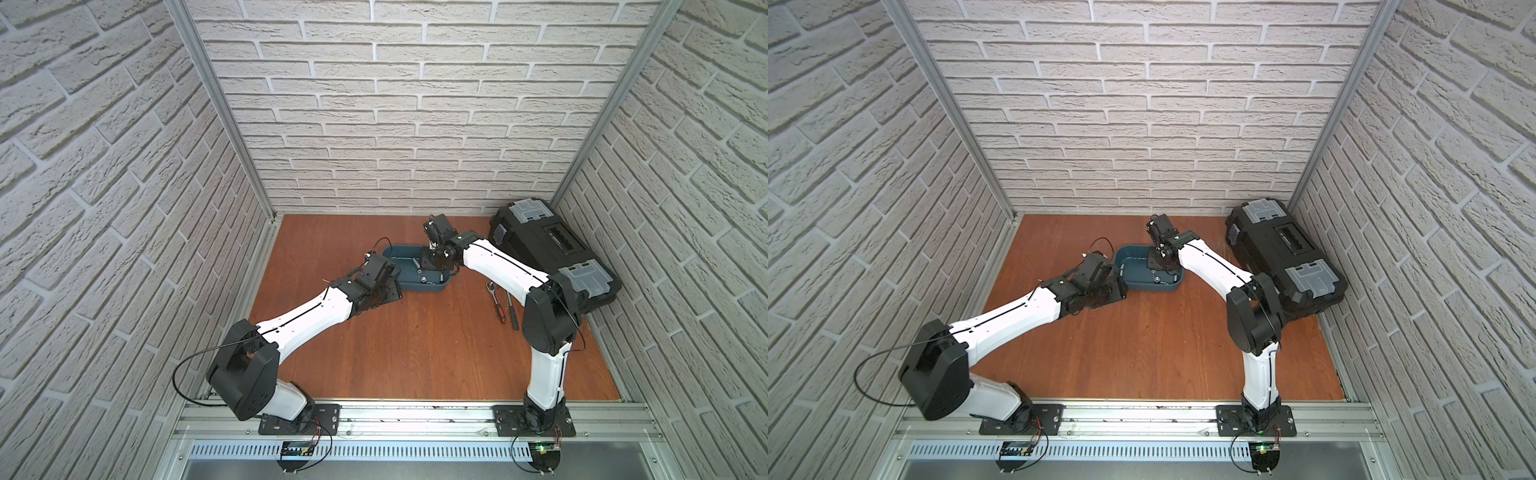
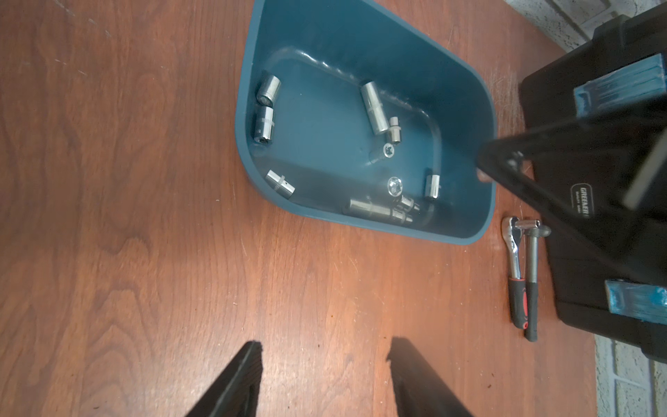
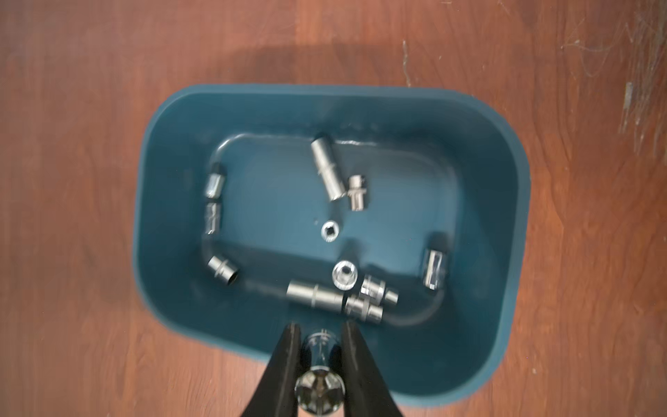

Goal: Put the socket on the desktop into the storage box
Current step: Place the socket head in the storage box.

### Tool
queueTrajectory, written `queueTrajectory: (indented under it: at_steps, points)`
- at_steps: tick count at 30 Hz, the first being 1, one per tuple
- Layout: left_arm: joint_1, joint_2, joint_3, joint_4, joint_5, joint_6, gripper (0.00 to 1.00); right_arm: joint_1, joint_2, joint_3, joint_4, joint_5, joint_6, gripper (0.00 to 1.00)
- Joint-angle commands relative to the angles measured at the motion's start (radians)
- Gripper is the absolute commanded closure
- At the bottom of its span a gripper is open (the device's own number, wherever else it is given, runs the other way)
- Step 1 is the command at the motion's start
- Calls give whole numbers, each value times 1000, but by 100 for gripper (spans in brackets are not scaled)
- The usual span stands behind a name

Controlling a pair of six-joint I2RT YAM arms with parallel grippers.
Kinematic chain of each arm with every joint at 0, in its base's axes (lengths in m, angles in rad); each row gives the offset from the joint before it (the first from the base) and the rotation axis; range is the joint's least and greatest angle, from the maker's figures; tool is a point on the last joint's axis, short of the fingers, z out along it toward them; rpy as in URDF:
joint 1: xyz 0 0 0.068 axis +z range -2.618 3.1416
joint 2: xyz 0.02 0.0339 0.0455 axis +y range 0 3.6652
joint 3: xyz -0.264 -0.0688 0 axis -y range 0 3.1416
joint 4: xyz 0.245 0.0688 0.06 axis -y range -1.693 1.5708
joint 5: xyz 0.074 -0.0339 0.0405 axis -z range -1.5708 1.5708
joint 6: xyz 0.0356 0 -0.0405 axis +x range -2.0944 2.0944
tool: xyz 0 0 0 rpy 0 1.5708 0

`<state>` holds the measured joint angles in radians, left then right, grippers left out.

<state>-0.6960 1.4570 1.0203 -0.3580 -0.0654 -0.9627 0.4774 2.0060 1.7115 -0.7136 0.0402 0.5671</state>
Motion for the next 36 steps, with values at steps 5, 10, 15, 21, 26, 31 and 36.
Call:
queueTrajectory:
  at_steps: [5, 10, 15, 21, 26, 31, 36]
  points:
    - [8, -16, 5, 7, -3, 8, 38, -46, 140, 149, -68, -2, -10, 80]
    - [15, -46, -24, 2, -7, 4, 38, -69, 212, 219, -99, 20, -7, 80]
    - [20, -70, -50, -2, -10, -2, 38, -80, 264, 284, -138, 61, -12, 78]
    - [26, -85, -69, -4, -7, -7, 38, -85, 290, 324, -159, 75, -9, 74]
    - [28, -90, -71, -7, -9, -5, 38, -84, 272, 322, -160, 77, -9, 65]
    - [28, -87, -70, -3, -8, -7, 38, -83, 238, 307, -152, 70, -13, 59]
    - [28, -86, -71, 0, -7, -8, 38, -78, 202, 272, -138, 71, -20, 59]
